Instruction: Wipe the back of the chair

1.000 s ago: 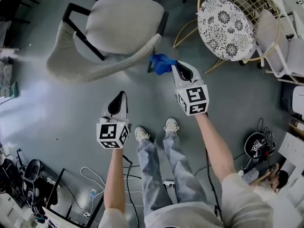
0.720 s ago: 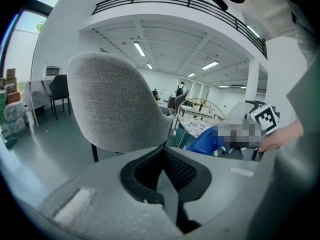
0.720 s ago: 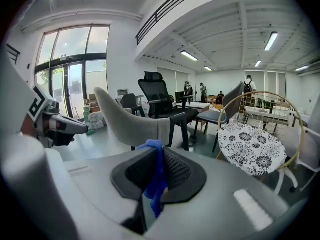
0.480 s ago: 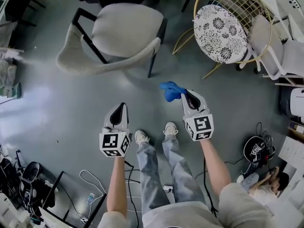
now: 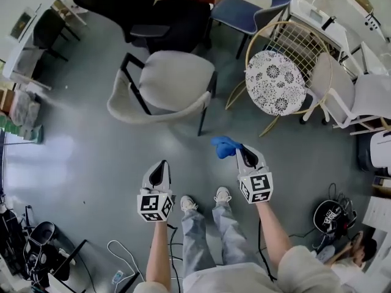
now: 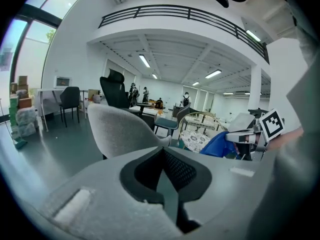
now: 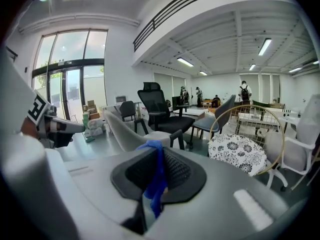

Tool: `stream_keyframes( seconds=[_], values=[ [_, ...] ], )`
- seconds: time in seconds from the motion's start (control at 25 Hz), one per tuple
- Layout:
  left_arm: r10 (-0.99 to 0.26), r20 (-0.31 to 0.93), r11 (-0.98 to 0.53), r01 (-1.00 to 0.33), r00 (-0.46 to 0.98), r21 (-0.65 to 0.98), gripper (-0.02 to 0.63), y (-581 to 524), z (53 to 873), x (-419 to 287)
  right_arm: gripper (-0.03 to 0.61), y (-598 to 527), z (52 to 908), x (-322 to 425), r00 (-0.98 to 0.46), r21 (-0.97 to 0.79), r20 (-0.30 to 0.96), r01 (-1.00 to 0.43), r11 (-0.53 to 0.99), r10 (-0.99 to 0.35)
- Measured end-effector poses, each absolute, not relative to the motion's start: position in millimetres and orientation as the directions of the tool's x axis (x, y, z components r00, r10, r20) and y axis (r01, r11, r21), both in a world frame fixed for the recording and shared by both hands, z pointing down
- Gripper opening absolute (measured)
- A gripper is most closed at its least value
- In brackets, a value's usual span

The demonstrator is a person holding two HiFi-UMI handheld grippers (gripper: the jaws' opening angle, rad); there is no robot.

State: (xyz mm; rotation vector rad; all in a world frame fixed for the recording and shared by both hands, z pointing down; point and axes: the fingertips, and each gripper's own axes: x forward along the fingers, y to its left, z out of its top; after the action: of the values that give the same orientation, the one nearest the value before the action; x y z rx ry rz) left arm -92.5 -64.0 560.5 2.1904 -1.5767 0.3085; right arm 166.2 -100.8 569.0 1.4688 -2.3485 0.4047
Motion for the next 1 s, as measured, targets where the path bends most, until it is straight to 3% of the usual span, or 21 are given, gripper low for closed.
stream_keyframes(
  seconds=[0.52,1.0],
  values=[
    [-0.900,0.308,-0.274,-0.950,0.308,0.150,0.003,-95,416,-115,0.029,-138,417,172,-0.383,-0.029,0.326,-0.918,0.396,-0.864],
    [-0.916,0.257,-0.278,-0.949,0.308,0.146,0.003,-87,338,-124,0.028,-133,328,193,-0.352,-0.037,0.262,-0.934,0.355,-0.899]
  ],
)
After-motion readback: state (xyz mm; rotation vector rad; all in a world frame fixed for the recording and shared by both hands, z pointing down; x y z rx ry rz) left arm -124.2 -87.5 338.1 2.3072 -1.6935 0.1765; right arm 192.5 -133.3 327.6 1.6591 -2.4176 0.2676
